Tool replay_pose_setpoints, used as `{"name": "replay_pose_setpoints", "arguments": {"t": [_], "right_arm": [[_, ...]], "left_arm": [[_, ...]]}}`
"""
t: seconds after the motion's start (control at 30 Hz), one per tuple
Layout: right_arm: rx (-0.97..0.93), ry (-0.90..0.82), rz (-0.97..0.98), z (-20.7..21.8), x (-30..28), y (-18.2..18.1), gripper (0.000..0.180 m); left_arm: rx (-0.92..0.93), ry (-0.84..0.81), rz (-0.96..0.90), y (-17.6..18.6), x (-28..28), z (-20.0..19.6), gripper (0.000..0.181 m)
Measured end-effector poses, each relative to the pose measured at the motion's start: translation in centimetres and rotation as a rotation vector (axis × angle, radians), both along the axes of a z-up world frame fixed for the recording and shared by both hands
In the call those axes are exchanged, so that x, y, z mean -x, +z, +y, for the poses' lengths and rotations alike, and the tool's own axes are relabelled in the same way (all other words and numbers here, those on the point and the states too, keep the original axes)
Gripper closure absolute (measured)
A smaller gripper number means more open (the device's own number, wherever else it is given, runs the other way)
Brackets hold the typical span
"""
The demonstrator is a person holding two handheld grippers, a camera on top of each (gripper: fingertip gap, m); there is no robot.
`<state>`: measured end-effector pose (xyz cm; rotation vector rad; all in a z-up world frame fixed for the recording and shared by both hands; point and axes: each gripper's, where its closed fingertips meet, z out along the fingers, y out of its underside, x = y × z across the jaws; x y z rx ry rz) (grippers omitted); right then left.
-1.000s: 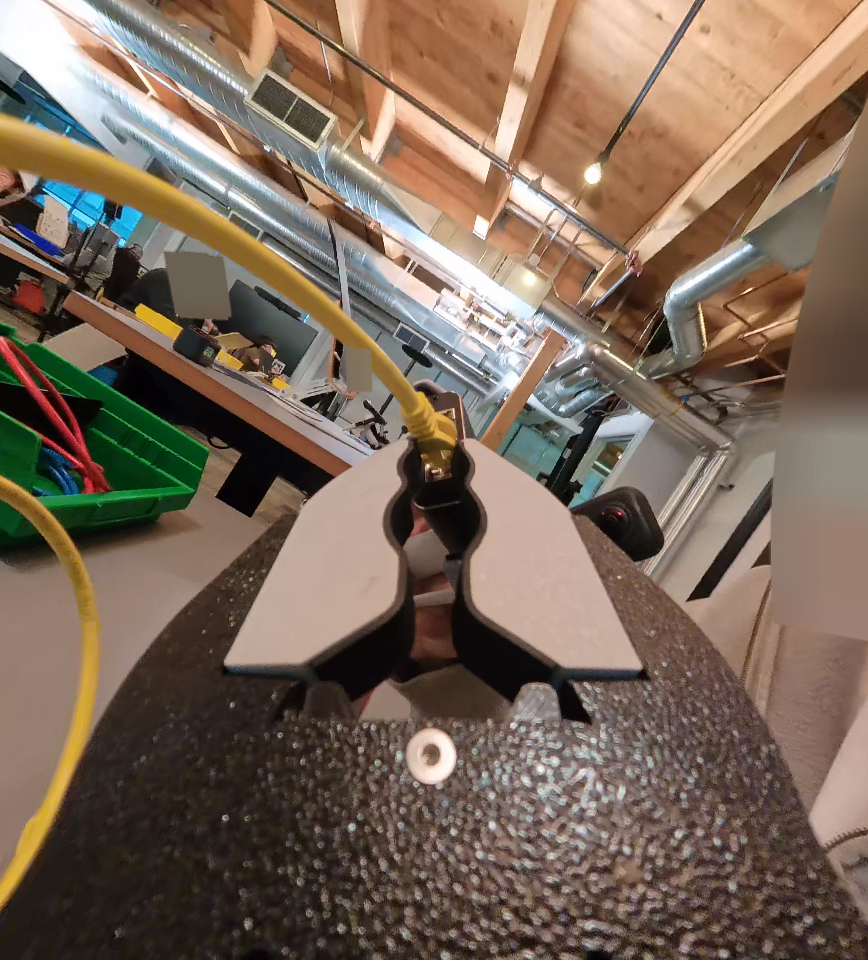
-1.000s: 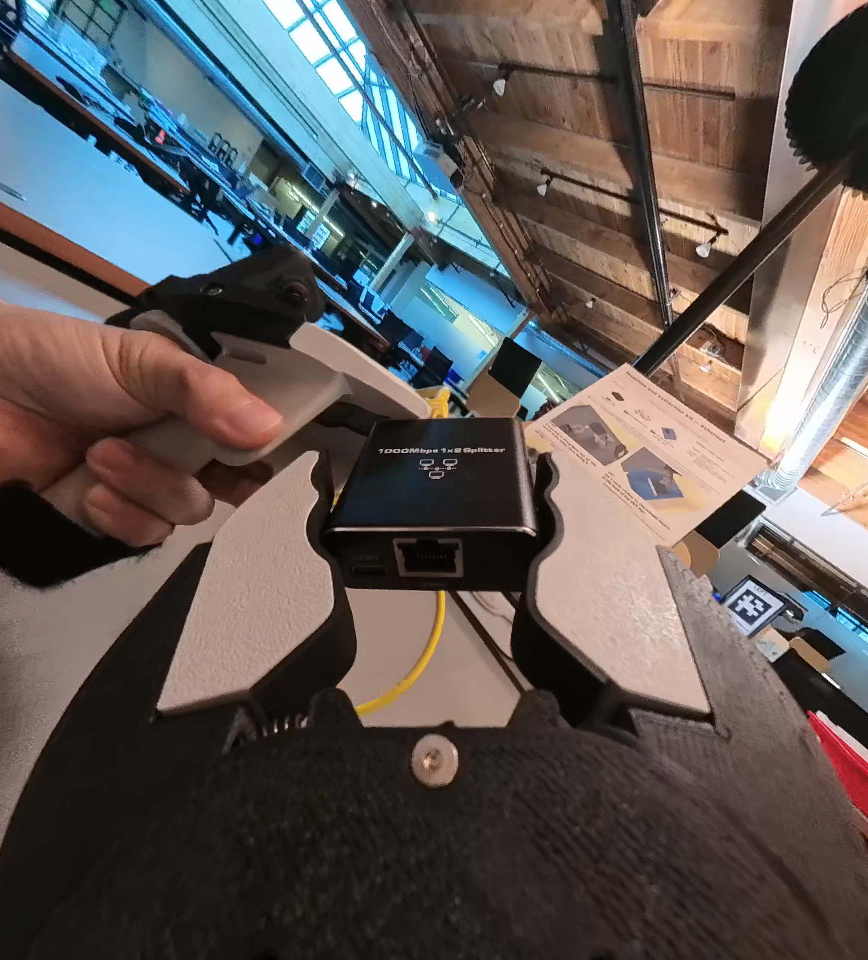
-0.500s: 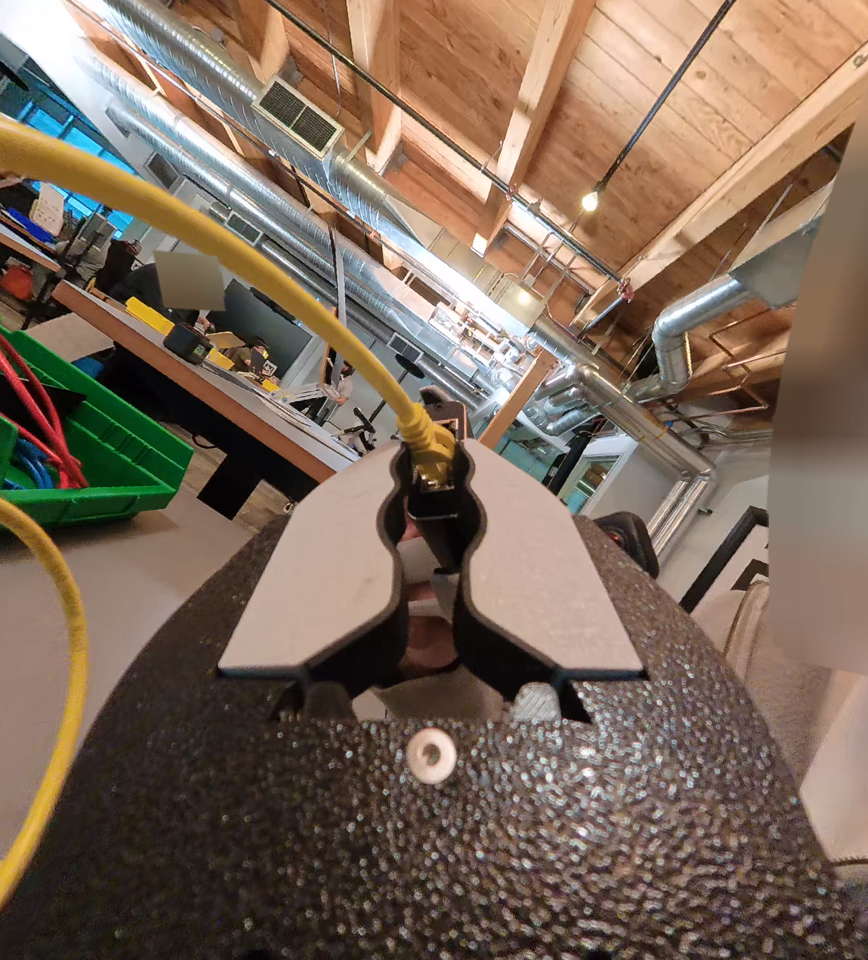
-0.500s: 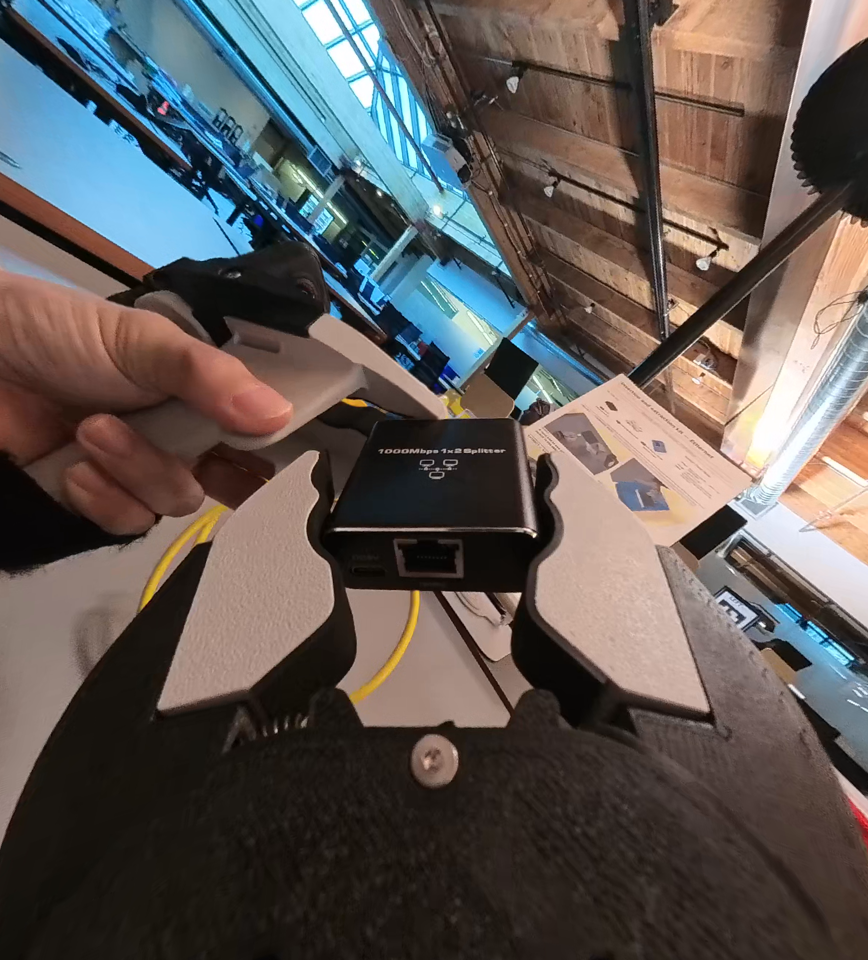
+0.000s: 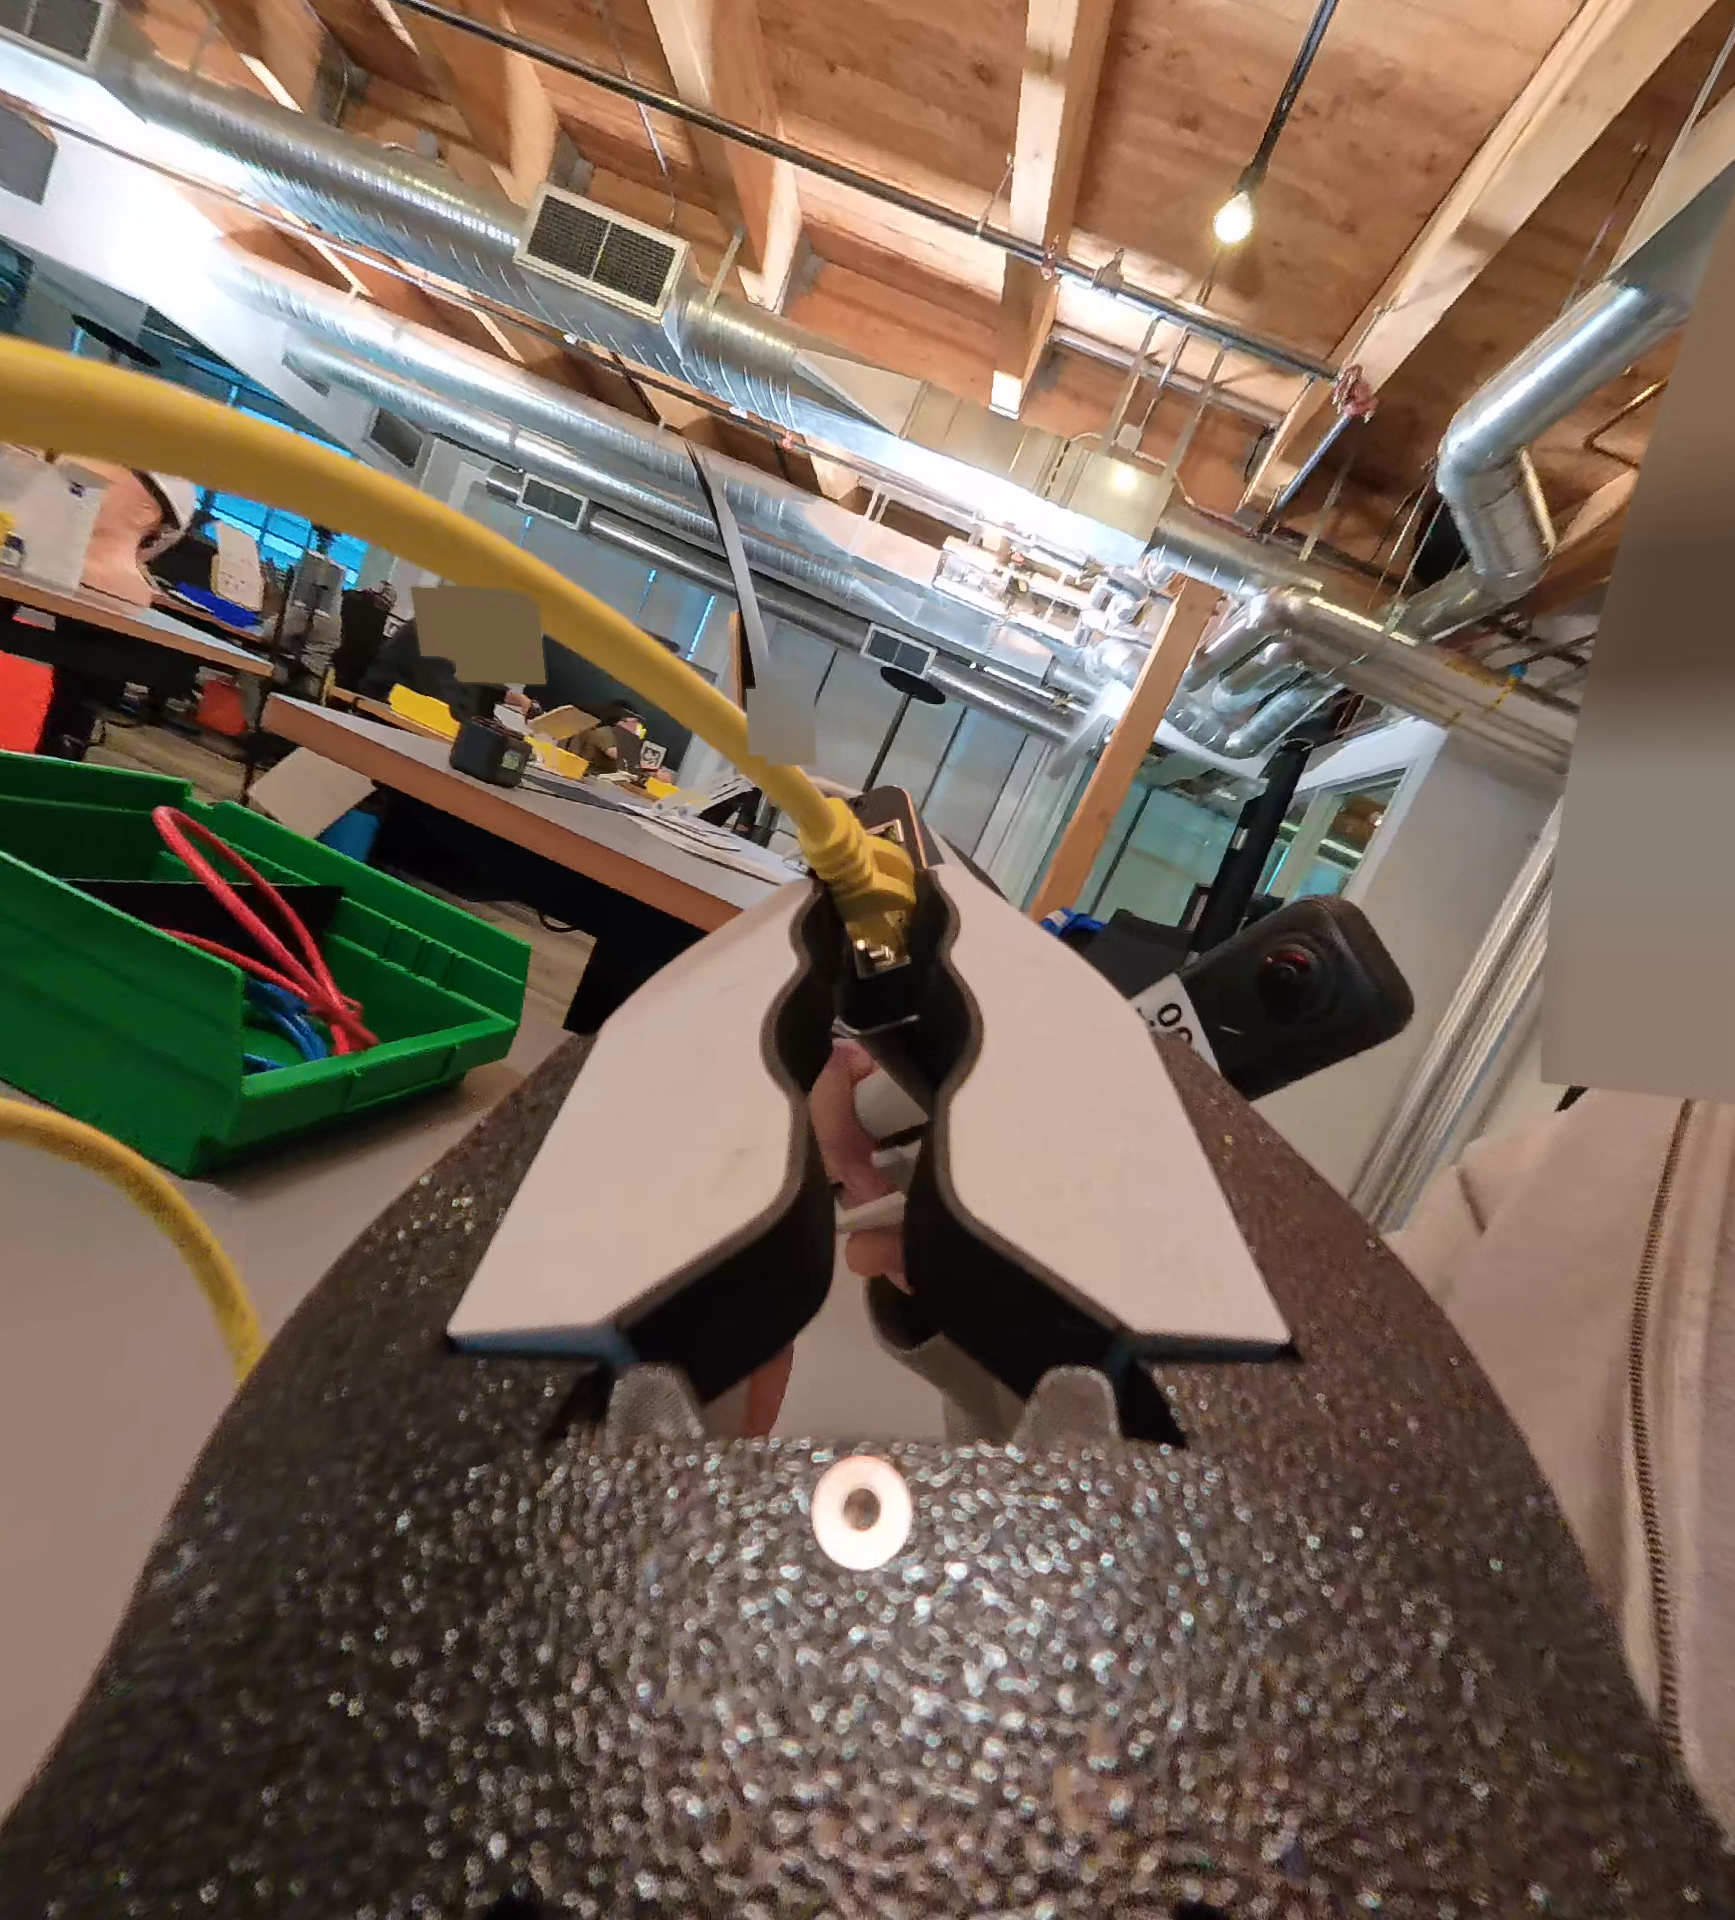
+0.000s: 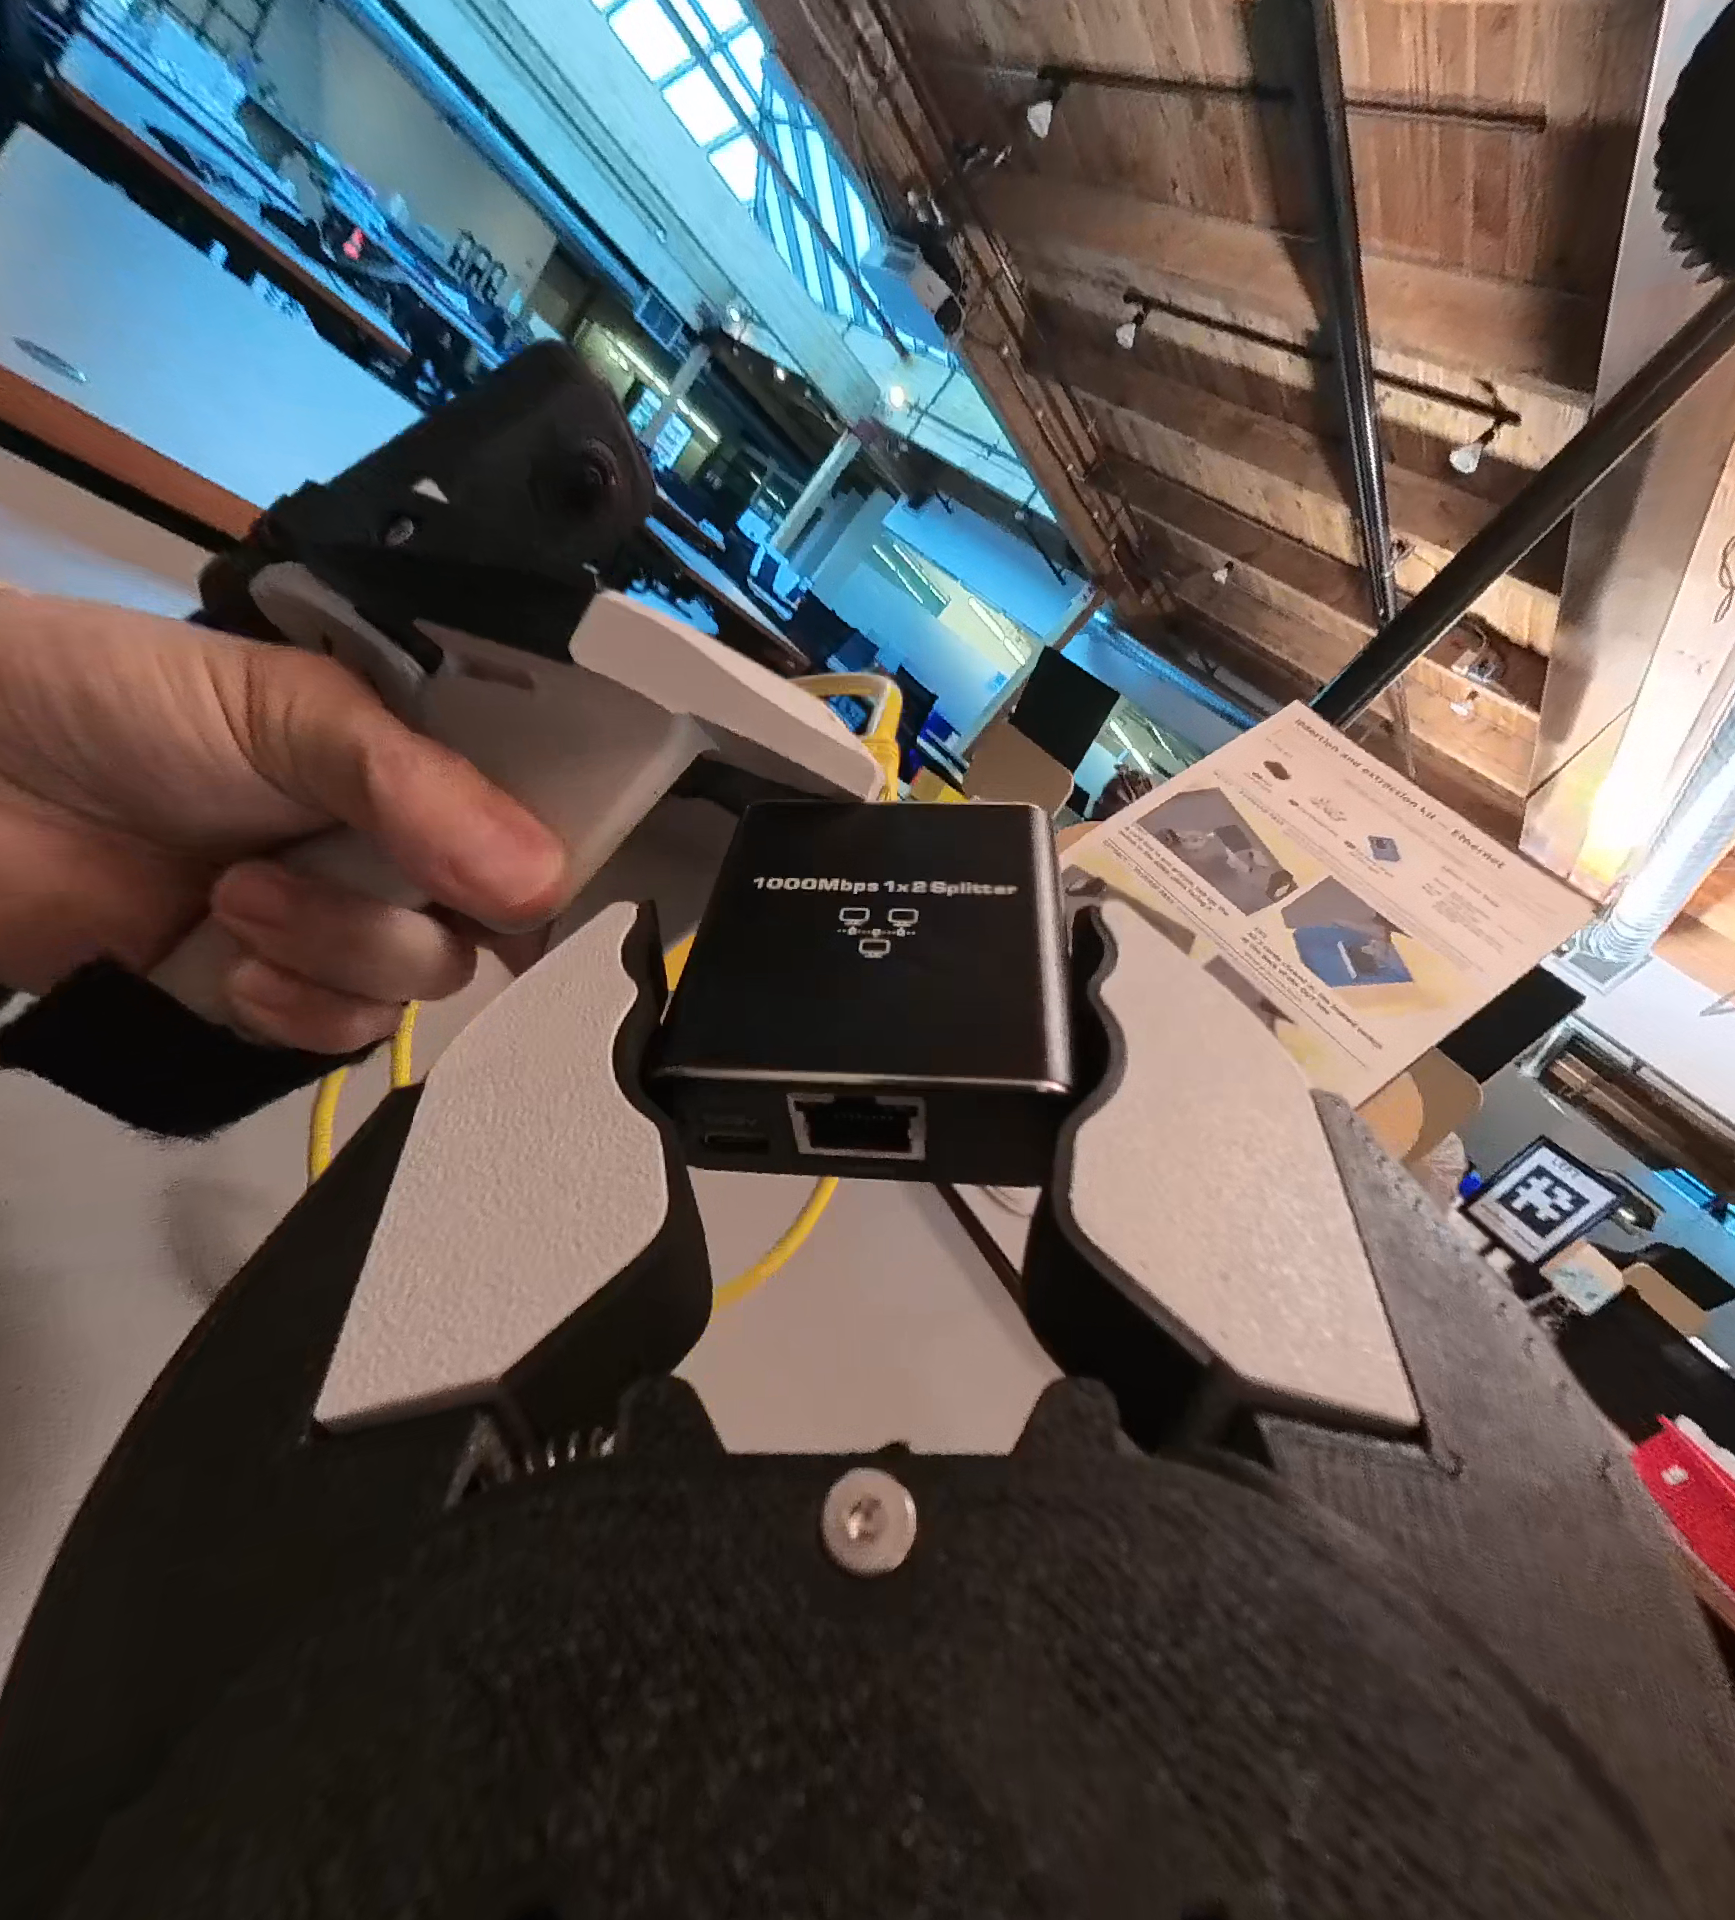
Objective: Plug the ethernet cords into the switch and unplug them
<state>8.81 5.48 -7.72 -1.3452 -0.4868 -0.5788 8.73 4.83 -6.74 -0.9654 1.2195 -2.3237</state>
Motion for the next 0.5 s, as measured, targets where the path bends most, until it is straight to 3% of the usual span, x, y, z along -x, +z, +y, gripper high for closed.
{"name": "replay_pose_setpoints", "arguments": {"t": [0.23,0.5], "right_arm": [[-0.004,-0.008,0.037,0.26,-0.25,-0.25,0.103],[-0.026,-0.047,0.056,0.45,-0.48,-0.03,0.103]], "left_arm": [[-0.06,0.043,-0.029,0.1,-0.08,0.16,0.168],[0.15,-0.025,-0.013,0.37,-0.45,0.43,0.169]]}}
